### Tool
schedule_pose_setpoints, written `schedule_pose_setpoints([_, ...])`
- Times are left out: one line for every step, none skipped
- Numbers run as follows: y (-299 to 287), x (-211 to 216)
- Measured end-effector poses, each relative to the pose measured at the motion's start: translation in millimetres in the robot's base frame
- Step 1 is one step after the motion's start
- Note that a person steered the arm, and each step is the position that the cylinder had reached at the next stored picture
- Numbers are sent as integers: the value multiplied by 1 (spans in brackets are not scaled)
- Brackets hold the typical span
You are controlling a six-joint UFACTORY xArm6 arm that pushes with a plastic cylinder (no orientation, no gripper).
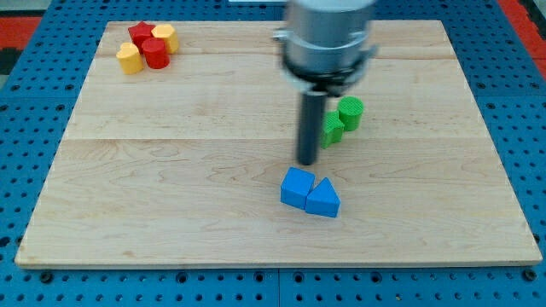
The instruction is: Place the yellow heart in between the yellow hexagon and red circle
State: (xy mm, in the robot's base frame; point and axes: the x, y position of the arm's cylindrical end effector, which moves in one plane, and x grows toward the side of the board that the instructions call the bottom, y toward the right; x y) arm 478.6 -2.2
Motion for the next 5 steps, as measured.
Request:
schedule_pose_setpoints([-82, -17])
schedule_pose_setpoints([-166, -47])
schedule_pose_setpoints([-234, -66])
schedule_pose_setpoints([-303, -69])
schedule_pose_setpoints([-303, -80])
